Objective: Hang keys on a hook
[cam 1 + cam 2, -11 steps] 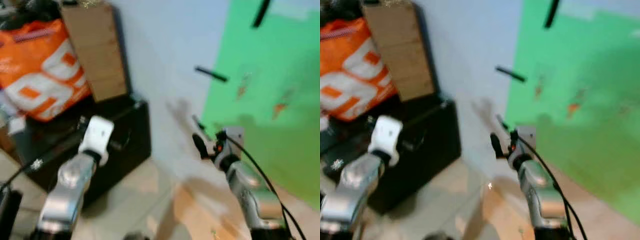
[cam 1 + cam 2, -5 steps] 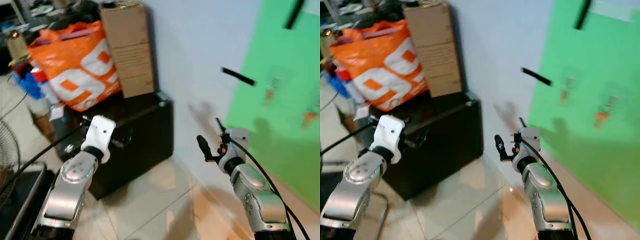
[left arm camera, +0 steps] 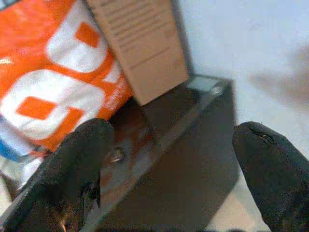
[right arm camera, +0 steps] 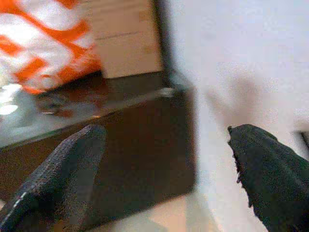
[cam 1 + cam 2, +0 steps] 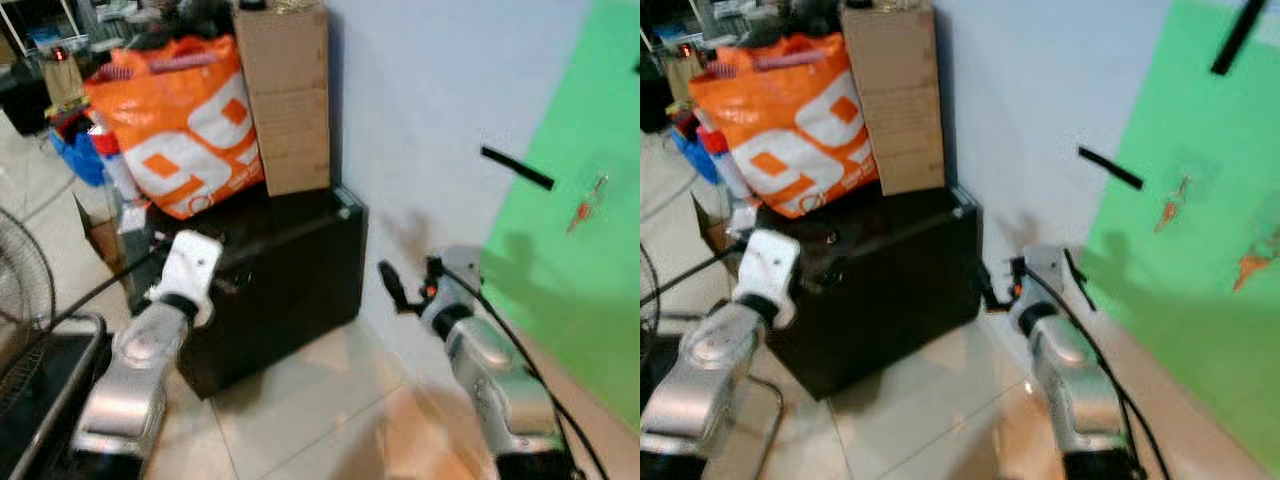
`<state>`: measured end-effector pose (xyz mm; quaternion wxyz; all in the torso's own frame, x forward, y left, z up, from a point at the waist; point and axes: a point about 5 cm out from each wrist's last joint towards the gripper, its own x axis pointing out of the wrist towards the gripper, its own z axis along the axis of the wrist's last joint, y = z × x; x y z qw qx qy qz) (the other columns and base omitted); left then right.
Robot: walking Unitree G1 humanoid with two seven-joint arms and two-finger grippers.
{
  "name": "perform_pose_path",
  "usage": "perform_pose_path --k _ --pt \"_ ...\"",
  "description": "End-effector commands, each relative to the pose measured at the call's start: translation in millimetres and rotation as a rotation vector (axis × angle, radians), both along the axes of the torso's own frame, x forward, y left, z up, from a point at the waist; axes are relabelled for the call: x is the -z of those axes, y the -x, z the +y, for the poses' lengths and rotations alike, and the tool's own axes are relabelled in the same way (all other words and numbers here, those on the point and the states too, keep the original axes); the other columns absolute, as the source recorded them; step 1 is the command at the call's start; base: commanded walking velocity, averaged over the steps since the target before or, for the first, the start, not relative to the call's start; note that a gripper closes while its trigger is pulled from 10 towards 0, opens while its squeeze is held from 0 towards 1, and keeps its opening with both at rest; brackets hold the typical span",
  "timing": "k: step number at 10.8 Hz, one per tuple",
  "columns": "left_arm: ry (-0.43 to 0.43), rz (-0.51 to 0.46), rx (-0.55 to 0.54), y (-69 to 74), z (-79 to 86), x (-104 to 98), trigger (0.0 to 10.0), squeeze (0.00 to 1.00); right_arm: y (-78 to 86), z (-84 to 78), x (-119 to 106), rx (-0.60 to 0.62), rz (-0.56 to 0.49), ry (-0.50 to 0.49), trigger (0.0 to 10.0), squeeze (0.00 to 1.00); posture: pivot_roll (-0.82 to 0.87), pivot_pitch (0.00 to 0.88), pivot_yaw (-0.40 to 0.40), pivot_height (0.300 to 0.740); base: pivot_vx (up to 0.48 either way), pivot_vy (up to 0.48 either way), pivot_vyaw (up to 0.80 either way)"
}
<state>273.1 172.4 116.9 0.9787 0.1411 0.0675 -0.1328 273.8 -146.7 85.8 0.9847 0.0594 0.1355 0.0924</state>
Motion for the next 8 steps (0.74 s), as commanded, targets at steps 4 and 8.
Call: perform_pose_path --k 4,8 --pt "-0.021 -0.023 -0.023 -2.9 6.8 -3.9 10.0 0.16 -6.4 5.2 -6.0 -0.009 -0.022 -0.002 10.0 1.00 -0.06 0.000 0.026 0.740 0.398 0.000 0.00" --pt "-0.024 -0.024 -0.033 -2.7 8.3 -2.7 10.0 0.16 -8.2 4.3 -8.0 -0.013 -0.031 0.019 10.0 1.00 -0.06 0.000 0.024 0.740 0.401 0.000 0.00"
